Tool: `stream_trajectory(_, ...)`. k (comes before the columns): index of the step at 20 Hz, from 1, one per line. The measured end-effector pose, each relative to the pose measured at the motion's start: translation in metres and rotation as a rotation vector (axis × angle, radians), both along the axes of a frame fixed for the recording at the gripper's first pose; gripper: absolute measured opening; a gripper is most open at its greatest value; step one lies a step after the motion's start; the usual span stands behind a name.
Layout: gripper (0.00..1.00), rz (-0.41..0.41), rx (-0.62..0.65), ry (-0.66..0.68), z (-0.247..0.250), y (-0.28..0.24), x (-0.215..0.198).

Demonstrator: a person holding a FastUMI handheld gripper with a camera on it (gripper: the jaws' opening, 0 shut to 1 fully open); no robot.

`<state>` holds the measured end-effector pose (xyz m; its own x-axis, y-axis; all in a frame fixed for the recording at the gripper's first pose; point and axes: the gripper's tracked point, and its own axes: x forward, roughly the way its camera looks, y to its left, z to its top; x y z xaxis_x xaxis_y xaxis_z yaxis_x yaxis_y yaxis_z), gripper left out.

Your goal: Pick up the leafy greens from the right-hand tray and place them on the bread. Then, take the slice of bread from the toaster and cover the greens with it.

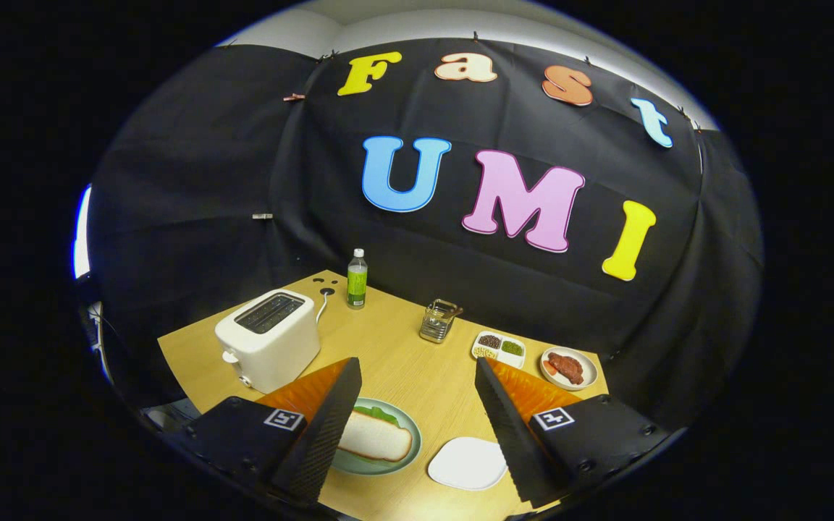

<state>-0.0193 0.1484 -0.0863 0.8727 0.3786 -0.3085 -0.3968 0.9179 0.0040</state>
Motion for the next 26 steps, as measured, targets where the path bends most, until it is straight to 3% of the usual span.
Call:
stream_trajectory(7,0.98,-0.092,-0.051,-0.086,0.011,-0.026,-0.038)
stream_trajectory(26,0.98,-0.105,-0.044,-0.045,-0.005,-0.025,-0.044)
